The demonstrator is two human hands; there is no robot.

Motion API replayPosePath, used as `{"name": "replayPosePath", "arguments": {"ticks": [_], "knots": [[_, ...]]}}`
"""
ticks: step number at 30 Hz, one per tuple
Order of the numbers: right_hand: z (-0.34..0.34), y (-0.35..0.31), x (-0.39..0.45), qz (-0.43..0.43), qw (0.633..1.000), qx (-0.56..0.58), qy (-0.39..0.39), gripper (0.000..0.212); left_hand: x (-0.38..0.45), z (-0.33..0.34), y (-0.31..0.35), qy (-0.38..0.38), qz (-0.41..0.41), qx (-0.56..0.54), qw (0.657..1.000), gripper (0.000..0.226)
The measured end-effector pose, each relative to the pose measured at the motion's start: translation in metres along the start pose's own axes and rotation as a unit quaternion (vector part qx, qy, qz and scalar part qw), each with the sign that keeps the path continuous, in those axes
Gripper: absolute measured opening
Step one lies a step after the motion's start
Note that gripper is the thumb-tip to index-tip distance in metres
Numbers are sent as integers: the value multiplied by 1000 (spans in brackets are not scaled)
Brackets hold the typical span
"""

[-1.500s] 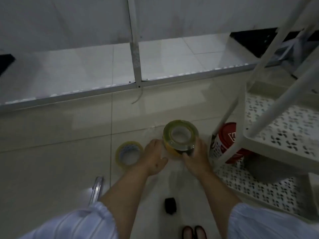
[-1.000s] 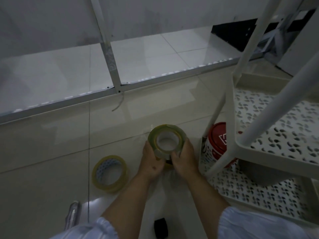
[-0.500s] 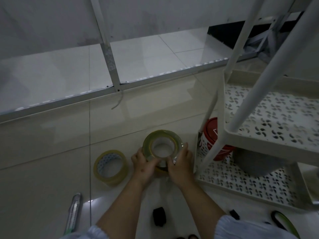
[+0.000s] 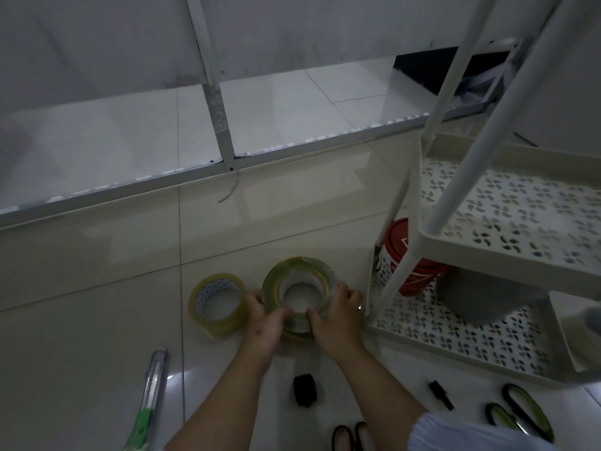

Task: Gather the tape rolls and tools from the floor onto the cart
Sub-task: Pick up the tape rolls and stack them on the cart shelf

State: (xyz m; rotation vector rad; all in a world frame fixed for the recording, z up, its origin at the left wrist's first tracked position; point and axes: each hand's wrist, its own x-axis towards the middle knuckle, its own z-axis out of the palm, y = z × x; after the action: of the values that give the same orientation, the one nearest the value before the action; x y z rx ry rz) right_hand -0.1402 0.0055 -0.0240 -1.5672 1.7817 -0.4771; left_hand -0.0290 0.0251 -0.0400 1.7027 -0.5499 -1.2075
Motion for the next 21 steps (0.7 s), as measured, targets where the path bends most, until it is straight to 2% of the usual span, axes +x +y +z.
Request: {"name": "replayPosePath", "arguments": {"ticks": [2,8,12,14,21], "knots": [[-4,-3,-8,-18,1000,9,1,59,-11,-3,3,2,3,-30,1000,44],[-26,-12,-43,-108,993,34,18,72,-51,-17,31,12,8,-138,990,52],[-49,-25,-66,-155,986,56,35,73,-77,-27,46,12,33,-134,990,36],[-63,-33,-77,-185,980,56,40,73,-95,-31,55,11,58,-130,990,41],[-134,-49,-124,-289,957,15,21,79,-175,-40,102,-50,127,-136,981,23]]}}
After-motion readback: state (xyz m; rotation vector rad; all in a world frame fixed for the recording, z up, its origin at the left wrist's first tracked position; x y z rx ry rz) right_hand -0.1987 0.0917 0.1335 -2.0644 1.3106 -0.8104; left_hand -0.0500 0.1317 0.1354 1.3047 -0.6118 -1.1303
